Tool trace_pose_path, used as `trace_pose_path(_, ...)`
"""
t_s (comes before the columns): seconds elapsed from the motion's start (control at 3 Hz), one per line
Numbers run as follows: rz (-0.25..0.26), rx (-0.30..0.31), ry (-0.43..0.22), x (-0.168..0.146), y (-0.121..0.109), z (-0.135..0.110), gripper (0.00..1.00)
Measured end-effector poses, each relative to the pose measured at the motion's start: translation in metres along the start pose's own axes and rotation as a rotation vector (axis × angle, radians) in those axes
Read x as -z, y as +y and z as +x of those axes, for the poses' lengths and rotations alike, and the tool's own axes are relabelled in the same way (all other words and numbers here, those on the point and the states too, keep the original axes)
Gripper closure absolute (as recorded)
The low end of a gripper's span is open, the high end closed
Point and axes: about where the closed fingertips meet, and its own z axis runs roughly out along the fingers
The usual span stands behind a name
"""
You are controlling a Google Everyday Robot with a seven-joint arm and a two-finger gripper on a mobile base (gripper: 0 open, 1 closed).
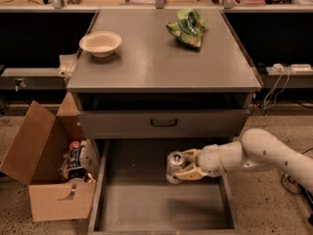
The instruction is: Place 7up can into middle drawer
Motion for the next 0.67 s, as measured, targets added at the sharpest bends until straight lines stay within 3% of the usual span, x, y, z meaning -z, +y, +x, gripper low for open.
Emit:
trace_pose_path(0.33,-0.022,-0.014,0.019,-0.046,-0.002,0.05,1.0)
trace_pose_path(0.67,-0.041,-0.027,0.019,-0.076,-0.003,0.08,1.0)
